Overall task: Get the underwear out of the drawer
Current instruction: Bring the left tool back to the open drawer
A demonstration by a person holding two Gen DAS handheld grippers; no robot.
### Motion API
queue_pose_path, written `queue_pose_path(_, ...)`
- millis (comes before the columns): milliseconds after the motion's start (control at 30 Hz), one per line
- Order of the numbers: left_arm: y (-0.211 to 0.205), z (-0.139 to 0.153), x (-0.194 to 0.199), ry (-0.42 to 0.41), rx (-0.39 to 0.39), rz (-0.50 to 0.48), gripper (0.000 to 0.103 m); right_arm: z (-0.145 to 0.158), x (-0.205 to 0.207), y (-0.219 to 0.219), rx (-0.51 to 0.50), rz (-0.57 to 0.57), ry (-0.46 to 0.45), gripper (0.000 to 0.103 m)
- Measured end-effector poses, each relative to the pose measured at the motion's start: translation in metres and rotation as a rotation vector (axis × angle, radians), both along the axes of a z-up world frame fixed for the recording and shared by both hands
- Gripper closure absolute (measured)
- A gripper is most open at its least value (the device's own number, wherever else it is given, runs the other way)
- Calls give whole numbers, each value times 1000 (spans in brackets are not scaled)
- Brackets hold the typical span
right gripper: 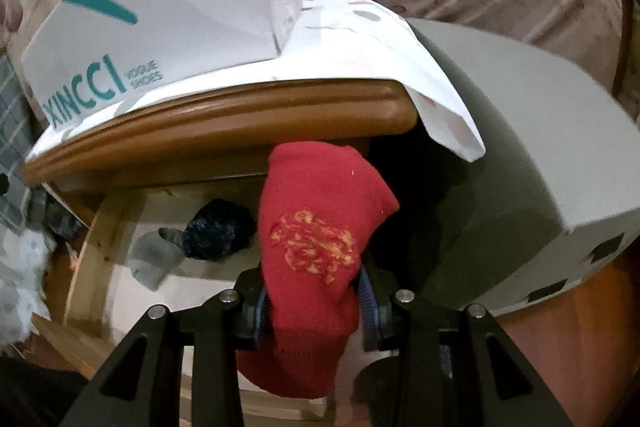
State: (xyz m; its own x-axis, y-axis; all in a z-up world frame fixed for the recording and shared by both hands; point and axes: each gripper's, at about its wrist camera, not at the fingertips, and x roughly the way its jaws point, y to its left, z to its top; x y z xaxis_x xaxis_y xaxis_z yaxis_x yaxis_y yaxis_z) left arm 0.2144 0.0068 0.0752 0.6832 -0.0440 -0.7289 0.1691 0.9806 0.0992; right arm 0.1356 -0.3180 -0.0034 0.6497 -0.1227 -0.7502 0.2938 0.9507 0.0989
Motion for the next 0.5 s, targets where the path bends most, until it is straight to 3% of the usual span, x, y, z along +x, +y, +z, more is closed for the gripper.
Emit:
queue_pose_path(100,7,-20,3,40,-34,48,14,3,0,3,-6,2,19,66)
queue_pose_path(200,10,-33,8,71,-6,70,14,11,-2,6,-39,10,31,66)
queue_pose_path(500,21,-35,12,56,-3,118,14,49,-6,13,-30,27,4,66)
